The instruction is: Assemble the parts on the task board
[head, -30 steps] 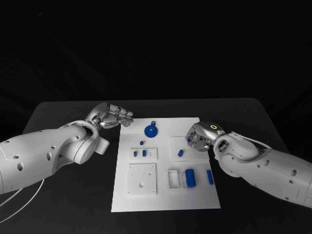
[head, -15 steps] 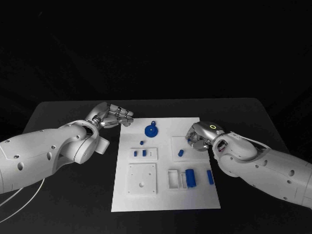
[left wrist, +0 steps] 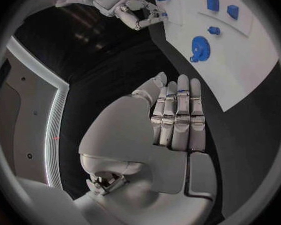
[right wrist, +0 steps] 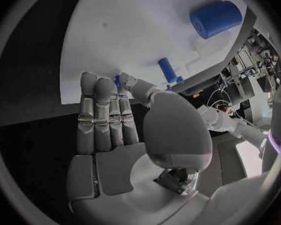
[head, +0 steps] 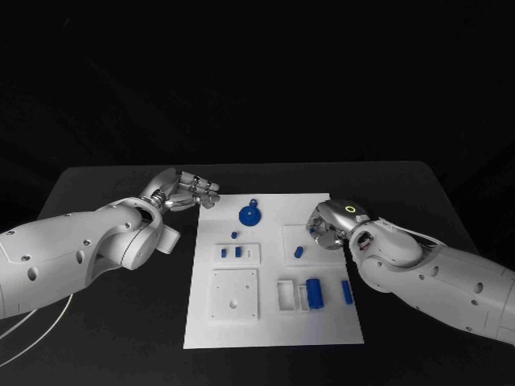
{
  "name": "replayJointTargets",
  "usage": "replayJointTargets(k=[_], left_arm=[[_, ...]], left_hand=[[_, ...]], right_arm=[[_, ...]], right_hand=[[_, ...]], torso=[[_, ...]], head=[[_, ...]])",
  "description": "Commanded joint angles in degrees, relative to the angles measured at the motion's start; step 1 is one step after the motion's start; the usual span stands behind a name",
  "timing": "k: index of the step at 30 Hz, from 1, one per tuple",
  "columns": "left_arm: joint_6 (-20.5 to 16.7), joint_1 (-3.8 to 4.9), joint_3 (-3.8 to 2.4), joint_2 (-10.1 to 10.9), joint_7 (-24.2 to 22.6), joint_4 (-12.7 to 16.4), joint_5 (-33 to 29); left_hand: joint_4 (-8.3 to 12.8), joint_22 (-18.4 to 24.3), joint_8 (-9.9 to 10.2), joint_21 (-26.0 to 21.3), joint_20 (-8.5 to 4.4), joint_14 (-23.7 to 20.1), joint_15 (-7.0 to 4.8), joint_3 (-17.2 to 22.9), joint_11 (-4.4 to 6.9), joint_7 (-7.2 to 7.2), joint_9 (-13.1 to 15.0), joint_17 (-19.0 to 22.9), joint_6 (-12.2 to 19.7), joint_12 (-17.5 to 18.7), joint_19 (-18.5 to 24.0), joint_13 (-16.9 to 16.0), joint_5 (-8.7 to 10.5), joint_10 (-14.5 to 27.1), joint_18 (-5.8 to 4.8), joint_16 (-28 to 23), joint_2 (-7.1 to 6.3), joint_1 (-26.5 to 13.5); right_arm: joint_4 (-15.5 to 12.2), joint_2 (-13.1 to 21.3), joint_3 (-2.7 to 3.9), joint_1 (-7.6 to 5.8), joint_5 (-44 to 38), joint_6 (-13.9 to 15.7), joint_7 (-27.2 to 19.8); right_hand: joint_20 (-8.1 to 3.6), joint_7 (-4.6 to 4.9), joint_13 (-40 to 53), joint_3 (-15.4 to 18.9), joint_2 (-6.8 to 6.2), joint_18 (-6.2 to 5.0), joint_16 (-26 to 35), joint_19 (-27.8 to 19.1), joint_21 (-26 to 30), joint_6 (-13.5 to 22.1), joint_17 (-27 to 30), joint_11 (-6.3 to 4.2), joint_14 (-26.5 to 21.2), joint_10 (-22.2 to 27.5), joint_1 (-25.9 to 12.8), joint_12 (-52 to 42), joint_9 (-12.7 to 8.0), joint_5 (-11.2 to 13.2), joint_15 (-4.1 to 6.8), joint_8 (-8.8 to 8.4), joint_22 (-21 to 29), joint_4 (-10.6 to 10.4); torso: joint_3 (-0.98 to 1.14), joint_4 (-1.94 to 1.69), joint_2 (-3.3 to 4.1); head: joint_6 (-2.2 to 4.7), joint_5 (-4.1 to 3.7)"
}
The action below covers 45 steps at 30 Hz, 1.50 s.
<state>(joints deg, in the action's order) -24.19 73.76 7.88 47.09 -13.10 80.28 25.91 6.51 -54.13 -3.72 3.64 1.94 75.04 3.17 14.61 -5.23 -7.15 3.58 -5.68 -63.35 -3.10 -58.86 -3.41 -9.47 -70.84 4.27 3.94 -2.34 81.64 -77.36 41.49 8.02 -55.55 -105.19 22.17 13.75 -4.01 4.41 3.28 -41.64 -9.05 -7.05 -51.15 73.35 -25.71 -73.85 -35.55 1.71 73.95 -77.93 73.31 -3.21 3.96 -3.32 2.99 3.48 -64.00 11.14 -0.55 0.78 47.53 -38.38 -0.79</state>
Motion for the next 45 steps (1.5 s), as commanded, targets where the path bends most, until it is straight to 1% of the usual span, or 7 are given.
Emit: replayJointTargets(k=[1,8,19,27,36,41,45], left_arm=[[0.4,0.08,-0.05,0.0,-0.4,0.2,-0.4],[0.4,0.08,-0.05,0.0,-0.6,0.0,-0.4],[0.4,0.08,-0.05,0.1,-0.8,-0.4,-0.4],[0.3,0.08,-0.05,0.1,-0.8,-0.5,-0.4],[-0.2,0.08,-0.05,-0.3,-1.3,-1.4,-0.6],[-0.5,0.06,-0.04,-0.7,-1.5,-2.1,-0.9],[-0.8,0.05,0.0,-1.4,-1.5,-2.9,-1.5]], left_hand=[[0.0,0.0,0.1,0.3,-0.03,0.2,-0.07,-0.2,0.23,-0.09,0.0,-0.1,0.0,-0.2,-0.5,0.0,-0.07,0.2,-0.33,-0.2,0.22,-0.2],[0.0,0.0,0.1,0.3,-0.03,0.2,-0.07,-0.2,0.23,-0.09,0.0,-0.1,0.0,-0.2,-0.5,0.0,-0.07,0.2,-0.33,-0.2,0.22,-0.2],[0.0,0.0,0.1,0.3,-0.03,0.2,-0.07,-0.2,0.23,-0.09,0.0,-0.1,0.0,-0.2,-0.5,0.0,-0.07,0.2,-0.33,-0.2,0.22,-0.2],[0.0,0.0,0.1,0.3,0.01,0.1,-0.03,-0.4,0.2,-0.1,0.0,-0.1,0.1,-0.2,-0.4,0.0,-0.09,0.2,-0.31,-0.2,0.31,-0.2],[0.0,0.0,0.1,0.3,0.01,0.1,-0.03,-0.4,0.2,-0.1,0.0,-0.1,0.1,-0.2,-0.4,0.0,-0.09,0.2,-0.31,-0.2,0.31,-0.2],[0.0,0.1,0.1,0.3,0.0,0.2,-0.04,-0.4,0.21,-0.11,0.0,-0.1,0.1,-0.2,-0.4,0.0,-0.18,0.2,-0.3,-0.2,0.39,-0.2],[0.0,0.1,0.1,0.3,0.0,0.2,-0.04,-0.4,0.21,-0.11,0.0,-0.1,0.1,-0.2,-0.4,0.0,-0.18,0.2,-0.3,-0.2,0.39,-0.2]], right_arm=[[-0.2,0.1,-0.07,0.17,-1.9,2.9,1.3],[-0.9,0.6,-0.06,0.17,-1.7,4.6,0.8],[-2.6,1.6,0.07,0.17,-0.4,4.8,-0.2],[-5.0,3.4,0.84,0.17,2.6,3.1,-1.0],[-10.2,4.6,1.76,0.17,7.0,4.6,-3.0],[-12.6,4.0,1.9,0.21,8.4,4.7,-3.9],[-13.8,2.7,1.94,0.63,8.4,4.1,-4.5]], right_hand=[[-0.11,-0.05,0.2,-0.6,-0.11,-1.08,0.3,0.7,0.4,-0.6,-0.6,-0.13,0.6,-0.6,-0.1,-0.2,0.0,-0.1,0.08,0.18,-0.3,-0.1],[-0.23,-0.16,0.2,-0.9,-0.46,-0.92,1.1,1.4,1.6,-0.9,-2.2,-0.25,1.2,-0.9,-0.2,-0.2,0.1,-0.1,0.17,0.18,-1.2,-0.5],[-0.28,-0.23,0.2,-0.9,-0.6,-0.78,1.7,2.1,3.1,-1.1,-3.9,-0.34,1.4,-1.2,-0.3,-0.2,0.1,-0.5,0.21,0.19,-2.8,-0.7],[-0.3,-0.24,0.2,-0.6,-0.48,-0.72,2.0,2.4,4.0,-1.1,-4.5,-0.34,1.4,-1.2,-0.6,-0.2,0.2,-1.6,0.21,0.2,-3.6,-0.6],[-0.26,-0.23,0.2,0.0,-0.17,-0.89,2.5,3.0,5.4,-1.1,-4.9,-0.34,1.6,-1.1,-0.7,-0.2,0.2,-2.5,0.22,0.19,-4.6,-0.3],[-0.25,-0.22,0.2,0.3,0.04,-0.87,2.7,3.3,6.1,-1.0,-5.0,-0.32,1.7,-1.1,-0.8,-0.2,0.2,-2.8,0.21,0.19,-4.9,-0.1],[-0.24,-0.19,0.2,0.6,0.23,-0.86,2.8,3.4,6.6,-1.0,-4.9,-0.28,1.7,-0.9,-0.8,-0.2,0.2,-3.1,0.18,0.19,-5.3,0.1]], torso=[[0.03,0.03,-0.05],[0.03,0.06,-0.05],[0.08,0.04,-0.03],[0.06,0.1,-0.04],[0.11,0.24,-0.42],[0.07,0.31,-0.77],[-0.04,0.39,-1.23]], head=[[0.13,0.0],[0.25,0.09],[0.43,0.18],[0.36,0.52],[0.44,1.99],[0.11,3.46],[-0.54,5.34]])
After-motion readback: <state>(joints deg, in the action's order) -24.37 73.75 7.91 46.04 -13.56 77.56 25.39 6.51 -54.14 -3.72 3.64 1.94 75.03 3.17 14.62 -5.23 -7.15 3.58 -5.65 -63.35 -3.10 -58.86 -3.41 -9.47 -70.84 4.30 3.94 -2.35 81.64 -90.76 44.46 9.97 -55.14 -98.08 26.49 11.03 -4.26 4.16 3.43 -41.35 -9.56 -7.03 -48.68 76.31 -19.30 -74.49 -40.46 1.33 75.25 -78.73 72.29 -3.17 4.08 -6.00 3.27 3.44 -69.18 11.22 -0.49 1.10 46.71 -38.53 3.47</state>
